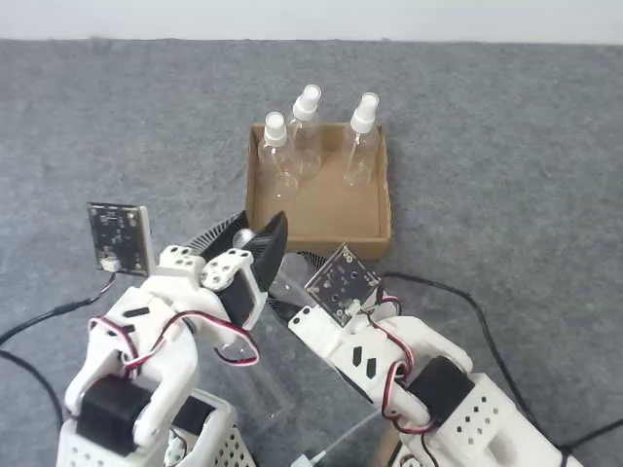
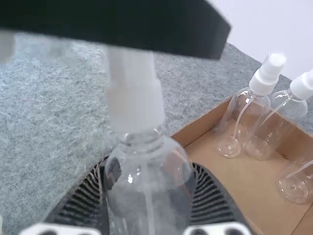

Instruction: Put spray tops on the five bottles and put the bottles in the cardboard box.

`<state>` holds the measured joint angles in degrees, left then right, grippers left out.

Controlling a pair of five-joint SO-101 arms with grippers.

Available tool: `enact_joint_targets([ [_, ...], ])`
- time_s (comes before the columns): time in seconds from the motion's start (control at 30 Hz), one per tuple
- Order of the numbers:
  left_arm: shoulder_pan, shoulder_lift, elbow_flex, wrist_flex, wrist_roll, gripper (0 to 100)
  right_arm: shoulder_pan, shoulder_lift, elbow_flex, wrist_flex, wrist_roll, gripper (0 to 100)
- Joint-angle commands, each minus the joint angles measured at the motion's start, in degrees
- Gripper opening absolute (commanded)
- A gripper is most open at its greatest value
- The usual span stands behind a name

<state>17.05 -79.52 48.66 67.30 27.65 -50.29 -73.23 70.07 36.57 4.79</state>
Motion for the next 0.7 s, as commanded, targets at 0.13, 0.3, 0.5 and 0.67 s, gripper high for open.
enact_joint_targets([
  [0.13,0.44,-0.26,-2.59,0.09,-0.53,17,-0.31,-1.71,-1.05,-1.36,0.53,0.6],
  [0.3,0.62,-0.26,-5.23,0.26,-0.53,17,-0.22,-1.71,-0.97,-0.92,0.53,0.6],
  [0.5,0.44,-0.26,-7.34,-0.18,-0.53,14,-0.22,-1.71,0.62,-1.45,0.62,0.6],
  [0.67,0.44,-0.26,-9.89,-0.26,-0.62,10,1.27,-1.71,1.14,-1.45,0.53,0.6],
])
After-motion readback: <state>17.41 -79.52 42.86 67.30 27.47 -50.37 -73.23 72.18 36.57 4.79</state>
